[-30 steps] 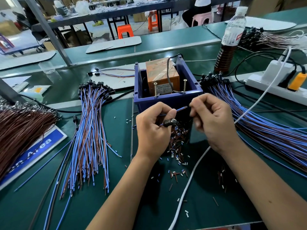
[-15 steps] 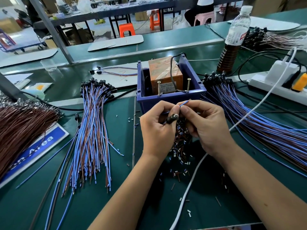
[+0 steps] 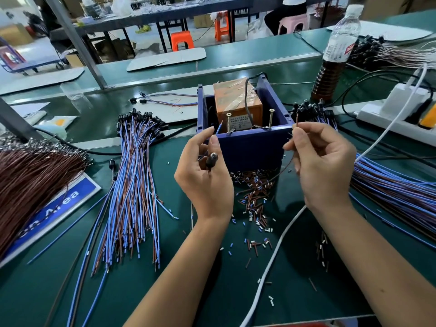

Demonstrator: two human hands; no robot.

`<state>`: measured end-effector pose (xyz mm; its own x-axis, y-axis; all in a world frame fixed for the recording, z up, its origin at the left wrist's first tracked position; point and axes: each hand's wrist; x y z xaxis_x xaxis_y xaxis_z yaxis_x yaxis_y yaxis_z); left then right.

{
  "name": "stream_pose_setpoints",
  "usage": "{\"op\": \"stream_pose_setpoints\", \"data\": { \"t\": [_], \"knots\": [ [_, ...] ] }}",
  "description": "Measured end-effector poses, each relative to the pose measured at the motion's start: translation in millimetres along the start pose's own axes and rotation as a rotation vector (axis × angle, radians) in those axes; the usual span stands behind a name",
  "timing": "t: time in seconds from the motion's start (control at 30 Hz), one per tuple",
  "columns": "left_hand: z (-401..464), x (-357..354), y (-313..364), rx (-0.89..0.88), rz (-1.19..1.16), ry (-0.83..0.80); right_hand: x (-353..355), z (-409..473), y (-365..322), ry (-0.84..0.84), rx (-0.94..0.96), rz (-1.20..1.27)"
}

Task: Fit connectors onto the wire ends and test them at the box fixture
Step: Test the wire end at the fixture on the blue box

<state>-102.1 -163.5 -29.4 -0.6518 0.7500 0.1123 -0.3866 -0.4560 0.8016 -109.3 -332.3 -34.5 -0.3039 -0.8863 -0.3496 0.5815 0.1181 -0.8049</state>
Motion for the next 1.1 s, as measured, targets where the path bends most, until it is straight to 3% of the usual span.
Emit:
{"op": "stream_pose_setpoints", "data": {
  "t": [0.1,0.23,0.67,1.1],
  "knots": [
    [0.8,-0.5,0.7,-0.009,0.019,-0.014,-1.5,0.8,-0.4,0.048,0.141,-0.203],
    [0.4,0.0,0.9,-0.028,0.031,-0.050,-13.3,1.5,-2.7,-0.023,0.295,-0.386],
    [0.9,0.0,2.3,0.016,0.015,-0.081,-12.9,0.2,-4.6,-0.097,0.323,-0.395],
    [1.3,0.3,1.9,-0.013,0.015,-0.081,-15.6,0.8,-5.3,-0.057,0.328,-0.409]
  ]
}}
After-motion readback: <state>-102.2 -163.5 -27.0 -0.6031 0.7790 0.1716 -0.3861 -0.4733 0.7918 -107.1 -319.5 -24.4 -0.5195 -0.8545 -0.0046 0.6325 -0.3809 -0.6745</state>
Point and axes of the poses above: each hand's wrist, its own z-axis towards the middle knuckle, its own x-axis out of the back of the hand, y = z × x, and after that the axes turned 13 degrees about z, right-handed
